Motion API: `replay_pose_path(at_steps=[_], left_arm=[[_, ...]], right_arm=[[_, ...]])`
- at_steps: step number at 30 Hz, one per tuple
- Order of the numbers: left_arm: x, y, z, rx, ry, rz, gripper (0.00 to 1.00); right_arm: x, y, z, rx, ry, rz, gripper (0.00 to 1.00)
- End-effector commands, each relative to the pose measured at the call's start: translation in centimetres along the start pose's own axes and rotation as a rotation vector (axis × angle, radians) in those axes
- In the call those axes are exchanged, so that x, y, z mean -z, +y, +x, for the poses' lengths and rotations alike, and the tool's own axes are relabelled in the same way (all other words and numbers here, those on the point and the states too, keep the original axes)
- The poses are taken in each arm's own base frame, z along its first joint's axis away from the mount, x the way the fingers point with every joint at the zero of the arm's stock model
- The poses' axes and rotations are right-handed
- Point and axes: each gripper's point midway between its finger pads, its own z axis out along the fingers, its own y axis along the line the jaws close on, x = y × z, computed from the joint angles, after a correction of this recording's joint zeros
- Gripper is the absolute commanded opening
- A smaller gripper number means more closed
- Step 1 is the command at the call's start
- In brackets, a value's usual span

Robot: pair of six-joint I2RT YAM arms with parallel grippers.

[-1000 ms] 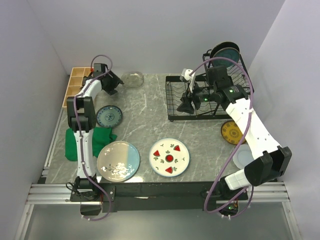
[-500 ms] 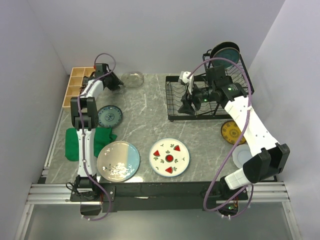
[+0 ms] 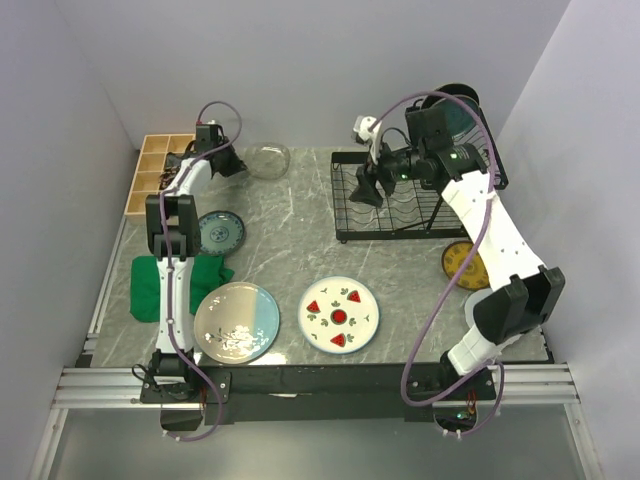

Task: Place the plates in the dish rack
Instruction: Grab a plate with the left arm

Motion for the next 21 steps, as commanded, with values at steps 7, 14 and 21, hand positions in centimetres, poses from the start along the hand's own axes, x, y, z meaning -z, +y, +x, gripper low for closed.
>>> replay_pose_path(at_steps=[7,14,21], left_arm=[[10.1,-8.3,-6.8,-0.177,-0.311,0.182,0.01],[20.9,-14.6,-3.5,-0.226,-0.354,0.360,0.01],[29.1,-19.0,-1.5,-0.089,-0.394,0.515,0.01]], right_arm=[[0.9,-4.0,-6.9,-0.110,-0.165,0.160,1.00],[0.1,-6.5,-11.6,-0.361,-0.358,0.193,1.00],[-2.0,-9.5,-14.4,-0.657,-0.436,0.177,1.00]])
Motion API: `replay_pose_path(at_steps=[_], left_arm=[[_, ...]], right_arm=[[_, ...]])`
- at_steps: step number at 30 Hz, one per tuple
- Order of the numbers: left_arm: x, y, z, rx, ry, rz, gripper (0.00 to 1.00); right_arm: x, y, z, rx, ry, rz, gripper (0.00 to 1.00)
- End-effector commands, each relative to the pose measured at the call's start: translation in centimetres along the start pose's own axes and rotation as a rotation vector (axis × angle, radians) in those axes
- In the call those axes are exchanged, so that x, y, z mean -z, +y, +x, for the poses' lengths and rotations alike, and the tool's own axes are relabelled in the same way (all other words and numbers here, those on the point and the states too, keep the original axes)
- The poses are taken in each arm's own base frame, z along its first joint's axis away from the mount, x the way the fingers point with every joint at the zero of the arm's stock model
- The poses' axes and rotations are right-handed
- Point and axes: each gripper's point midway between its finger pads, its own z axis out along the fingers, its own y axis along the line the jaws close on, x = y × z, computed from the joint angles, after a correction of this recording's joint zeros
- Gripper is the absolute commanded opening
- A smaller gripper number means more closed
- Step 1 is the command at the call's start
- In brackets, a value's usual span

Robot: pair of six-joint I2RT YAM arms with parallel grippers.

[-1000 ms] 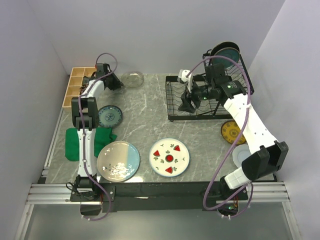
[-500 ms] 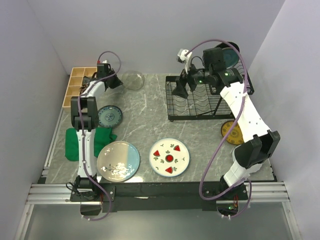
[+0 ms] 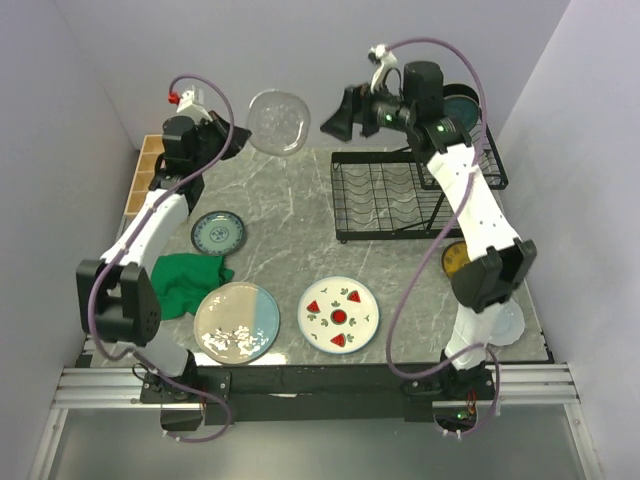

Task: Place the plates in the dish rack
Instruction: Grab a plate with the left arm, then pass the plate from the left arm to the right

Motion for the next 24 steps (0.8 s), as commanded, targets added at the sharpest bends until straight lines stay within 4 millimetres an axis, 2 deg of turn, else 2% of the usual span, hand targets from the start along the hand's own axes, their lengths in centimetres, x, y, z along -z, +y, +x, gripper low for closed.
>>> replay_pose_path(at_steps=[1,5,8,10,16,22,24], left_arm=[[1.7,-3.8,-0.8,0.111,-0.053,0.088,0.01],[2.1,-6.9,-0.5,0.151,-0.065,0.136,0.01],[2.3,-7.7,-0.4,0.178,-0.076,0.145,0.01],[2.5,-7.8,-0.5,0.201,-0.087,0.141,0.01],[3.0,-8.2,-0.4,0.220,-0.089,0.145,0.01],[3.4,-8.3,0.5,0.238,-0.071,0.155,0.01],[3.6,-8.4,0.6,0.238,-0.069,0.159,0.01]], right_arm=[[-1.7,0.7,-4.4,-0.202,-0.117,-0.005,1.00],[-2.7,0.9,-5.2,-0.221,-0.174,0.027,1.00],[-2.9,1.9,-4.7,-0.210,-0.171,0.032,0.97],[-3.1,1.9,-3.8,-0.222,-0.155,0.061,0.93],[-3.9,1.5,-0.9,-0.309,-0.072,0.093,0.72],[-4.2,1.5,-0.6,-0.332,-0.080,0.096,0.52],[-4.3,1.8,-0.8,-0.324,-0.083,0.084,0.41]])
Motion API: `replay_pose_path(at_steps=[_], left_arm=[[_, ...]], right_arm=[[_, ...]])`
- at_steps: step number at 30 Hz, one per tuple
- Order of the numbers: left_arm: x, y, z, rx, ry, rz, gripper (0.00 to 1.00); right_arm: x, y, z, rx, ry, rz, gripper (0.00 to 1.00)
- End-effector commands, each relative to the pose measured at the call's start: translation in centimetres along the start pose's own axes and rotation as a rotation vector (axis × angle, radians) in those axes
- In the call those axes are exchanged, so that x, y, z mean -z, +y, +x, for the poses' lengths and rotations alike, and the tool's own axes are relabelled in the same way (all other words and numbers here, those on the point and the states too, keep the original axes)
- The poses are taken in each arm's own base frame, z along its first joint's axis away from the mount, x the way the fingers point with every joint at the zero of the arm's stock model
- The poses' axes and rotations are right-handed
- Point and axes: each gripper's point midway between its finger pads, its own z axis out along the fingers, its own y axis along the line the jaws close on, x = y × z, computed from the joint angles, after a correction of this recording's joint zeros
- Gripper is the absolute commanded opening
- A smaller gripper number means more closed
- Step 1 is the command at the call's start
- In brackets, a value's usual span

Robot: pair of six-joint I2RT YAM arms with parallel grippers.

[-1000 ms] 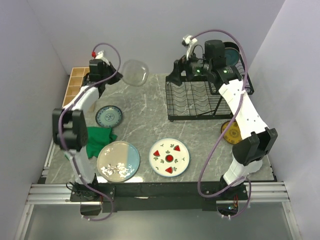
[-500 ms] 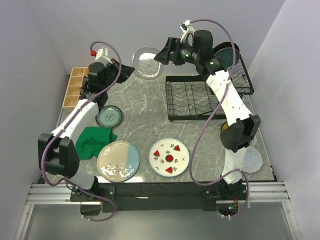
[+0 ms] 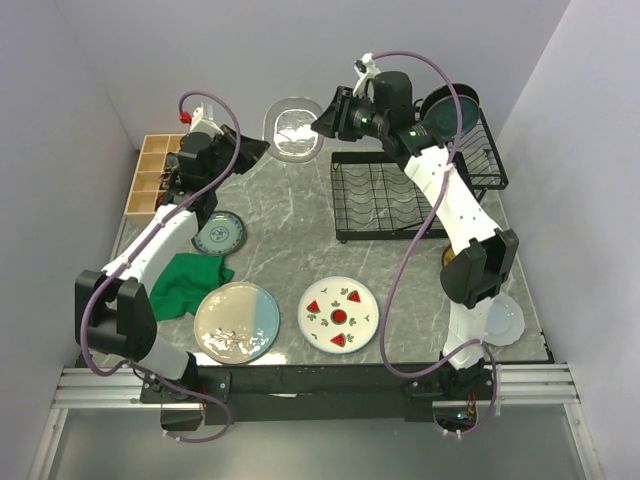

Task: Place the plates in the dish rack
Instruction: Pass the plate from the left arm to the right, then insert the plate into the dish rack

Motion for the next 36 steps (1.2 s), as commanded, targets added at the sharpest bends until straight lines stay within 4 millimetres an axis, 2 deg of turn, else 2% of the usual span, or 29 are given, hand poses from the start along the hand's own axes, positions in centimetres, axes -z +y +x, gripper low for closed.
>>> replay_pose_path(at_steps=[1,4,5,6,7,9,10,11,12,14,15,16,17,19,21,22,24,25,26,28,29,32,36], left_arm=[[1.3,-3.6,-1.5,0.008,-0.057,0.114,0.01],[1.5,-4.3,-0.8,0.012,-0.033,0.169,0.01],[1.8,-5.3,-0.8,0.006,-0.025,0.222,0.01],[2.0,-5.3,-0.4,0.007,-0.017,0.240,0.02],[2.2,-5.6,-0.4,0.019,-0.015,0.257,0.19],[2.7,-6.0,-0.2,0.022,-0.012,0.295,0.41],[3.0,-6.2,-0.2,0.023,-0.015,0.305,0.61],[3.3,-6.2,-0.3,0.020,-0.022,0.314,0.70],[3.9,-6.2,-0.5,0.009,-0.037,0.323,0.84],[4.6,-5.8,-1.0,-0.013,-0.060,0.320,0.96],[5.3,-5.7,-1.1,-0.039,-0.067,0.324,0.99],[5.6,-5.0,-1.6,-0.053,-0.081,0.311,1.00],[6.0,-4.8,-1.9,-0.070,-0.090,0.306,1.00],[6.9,-3.9,-2.2,-0.135,-0.099,0.278,0.99],[7.4,-3.2,-2.4,-0.208,-0.105,0.245,1.00],[7.4,-2.1,-2.3,-0.214,-0.089,0.202,0.99],[7.7,-1.3,-2.3,-0.234,-0.084,0.175,0.99],[7.9,-0.5,-2.7,-0.227,-0.087,0.153,0.99],[8.1,-0.2,-2.8,-0.220,-0.085,0.152,0.99],[8.4,1.2,-2.8,-0.184,-0.084,0.134,0.99],[8.5,1.2,-3.0,-0.177,-0.091,0.146,0.99],[8.5,2.3,-2.8,-0.142,-0.090,0.130,0.99],[8.0,2.7,-2.6,-0.144,-0.073,0.130,0.99]], right_arm=[[0.9,2.4,-1.2,0.008,-0.043,-0.052,0.35],[0.6,2.2,-1.3,0.046,-0.042,-0.061,0.12],[0.6,2.2,-1.4,0.064,-0.045,-0.059,0.00],[0.8,2.2,-1.9,0.114,-0.059,-0.054,0.00],[1.1,2.2,-2.5,0.153,-0.074,-0.048,0.00],[2.0,2.2,-3.7,0.279,-0.104,-0.043,0.00],[2.9,2.2,-4.7,0.333,-0.125,-0.038,0.00],[3.5,1.6,-5.0,0.430,-0.123,-0.021,0.00],[4.5,2.0,-6.0,0.494,-0.138,-0.038,0.00],[6.7,1.0,-7.9,0.603,-0.169,-0.006,0.00],[7.7,1.0,-8.9,0.644,-0.190,0.000,0.00],[9.0,1.6,-9.4,0.692,-0.193,-0.042,0.00],[10.2,0.4,-10.3,0.746,-0.197,-0.013,0.00],[12.6,0.8,-12.2,0.832,-0.237,0.030,0.00],[14.2,0.3,-13.1,0.971,-0.232,0.093,0.00],[15.7,0.7,-13.8,1.024,-0.253,0.135,0.00],[16.9,-0.3,-14.8,1.135,-0.266,0.242,0.00],[18.5,0.4,-15.6,1.175,-0.301,0.281,0.00],[19.5,0.1,-16.5,1.229,-0.315,0.349,0.00],[20.8,-0.3,-17.3,1.269,-0.322,0.414,0.00],[21.5,-0.5,-17.7,1.299,-0.316,0.449,0.00],[24.1,-2.2,-19.2,1.351,-0.305,0.559,0.00],[25.9,-5.5,-19.1,1.453,-0.202,0.648,0.00]])
